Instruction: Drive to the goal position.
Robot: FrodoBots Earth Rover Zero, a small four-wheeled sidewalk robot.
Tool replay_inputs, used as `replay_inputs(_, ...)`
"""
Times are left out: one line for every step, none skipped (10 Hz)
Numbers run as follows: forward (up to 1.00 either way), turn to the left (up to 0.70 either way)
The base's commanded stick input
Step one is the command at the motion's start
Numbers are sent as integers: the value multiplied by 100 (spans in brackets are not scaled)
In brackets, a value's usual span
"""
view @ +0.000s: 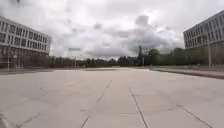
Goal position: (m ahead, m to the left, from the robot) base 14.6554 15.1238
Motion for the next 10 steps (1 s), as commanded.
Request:
replay_inputs(70, 0)
replay_inputs(70, 0)
replay_inputs(70, 0)
replay_inputs(70, 0)
replay_inputs(70, 0)
replay_inputs(70, 0)
replay_inputs(70, 0)
replay_inputs(70, 0)
replay_inputs(70, 0)
replay_inputs(70, 0)
